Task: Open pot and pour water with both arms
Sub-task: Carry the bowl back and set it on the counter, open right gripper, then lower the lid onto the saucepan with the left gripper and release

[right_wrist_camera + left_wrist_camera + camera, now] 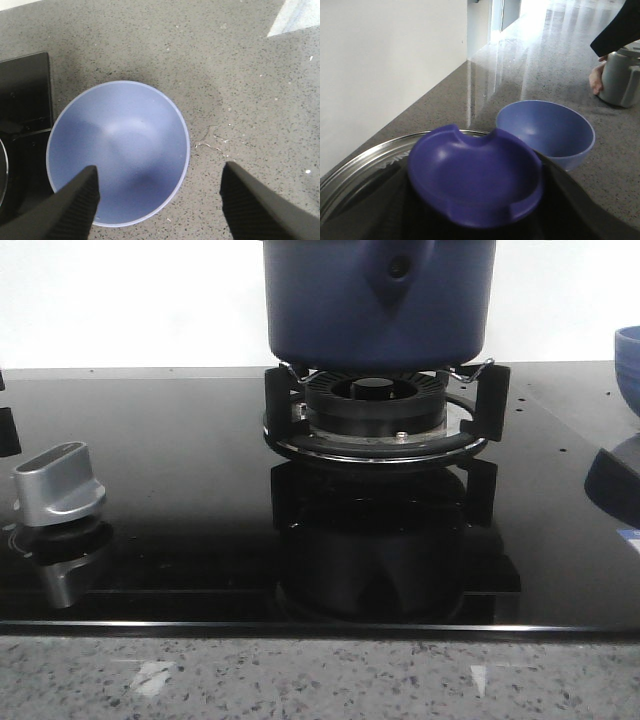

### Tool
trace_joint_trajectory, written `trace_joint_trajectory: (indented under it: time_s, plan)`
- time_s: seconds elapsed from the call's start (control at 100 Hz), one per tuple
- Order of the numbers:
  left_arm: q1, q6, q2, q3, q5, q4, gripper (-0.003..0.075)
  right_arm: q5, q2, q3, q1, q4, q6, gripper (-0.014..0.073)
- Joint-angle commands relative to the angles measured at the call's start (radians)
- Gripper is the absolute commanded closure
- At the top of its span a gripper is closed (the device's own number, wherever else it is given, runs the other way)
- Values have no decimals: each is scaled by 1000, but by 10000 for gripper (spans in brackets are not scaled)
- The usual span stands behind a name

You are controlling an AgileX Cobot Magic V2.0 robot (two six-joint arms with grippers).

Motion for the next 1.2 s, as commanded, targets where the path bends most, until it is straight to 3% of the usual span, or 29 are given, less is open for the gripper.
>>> trace_joint_trajectory:
  time_s: [0.0,1.01,1.11,1.19]
  plan:
    - [-7,9,-55,-40,11,-99,454,-42,-25,-33,-6,16,-7,128]
    - [-7,7,-32,-40,29,-80,453,-42,-25,-33,-6,22,-7,128]
    - [-7,1,-32,-40,29,-80,410,-42,-25,-33,-6,24,-7,128]
    - [-7,1,-32,-40,29,-80,334,-42,-25,-33,-4,24,-7,128]
